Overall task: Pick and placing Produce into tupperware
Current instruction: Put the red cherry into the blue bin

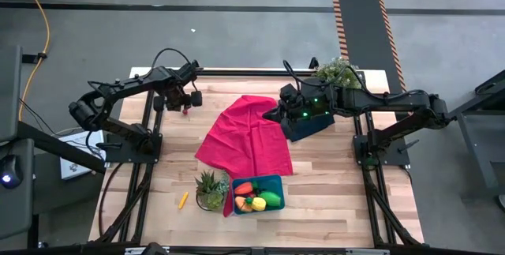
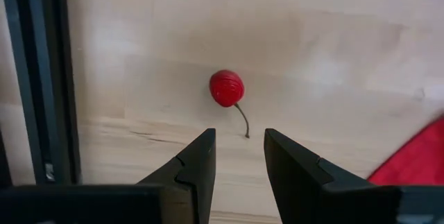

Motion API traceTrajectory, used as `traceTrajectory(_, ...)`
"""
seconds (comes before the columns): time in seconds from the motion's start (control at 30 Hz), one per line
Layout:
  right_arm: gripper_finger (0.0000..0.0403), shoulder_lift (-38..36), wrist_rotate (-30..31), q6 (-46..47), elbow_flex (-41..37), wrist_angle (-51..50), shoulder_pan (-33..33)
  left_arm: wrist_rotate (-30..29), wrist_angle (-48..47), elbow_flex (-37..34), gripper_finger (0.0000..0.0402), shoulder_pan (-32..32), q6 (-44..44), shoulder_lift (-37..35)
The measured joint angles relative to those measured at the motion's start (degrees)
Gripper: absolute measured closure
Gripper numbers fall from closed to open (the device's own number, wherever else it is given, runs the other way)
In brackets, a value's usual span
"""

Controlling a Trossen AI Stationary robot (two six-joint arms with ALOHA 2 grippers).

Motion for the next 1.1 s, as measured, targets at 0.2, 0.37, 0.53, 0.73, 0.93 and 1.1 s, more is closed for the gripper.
traceTrajectory(0.2,0.0401,0.0,0.0,-3.9,0.0,-0.02,-0.04,-0.39,0.22,0.0,0.0291,0.0,-6.19,-0.01)
traceTrajectory(0.37,0.0401,0.0,0.04,-7.43,0.0,-0.89,-0.04,-0.59,0.17,0.0,0.029,0.0,-10.37,-0.01)
traceTrajectory(0.53,0.0401,-0.02,-0.3,-9.51,0.0,-2.33,-0.04,-0.74,-0.51,0.0,0.026,0.0,-14.55,-0.01)
traceTrajectory(0.73,0.0401,-0.02,-0.35,-11.35,0.0,-3.85,-0.07,-1.99,0.49,0.0,0.0212,0.0,-16.71,-0.01)
traceTrajectory(0.93,0.0401,-0.02,-0.35,-11.95,0.0,-4.16,-0.07,-1.99,2.3,0.0,0.02,-0.04,-19.49,-0.01)
traceTrajectory(1.1,0.0401,-0.02,-0.43,-12.12,0.0,-4.31,-0.49,-2.33,3.16,-0.78,0.0199,-0.04,-19.71,-0.01)
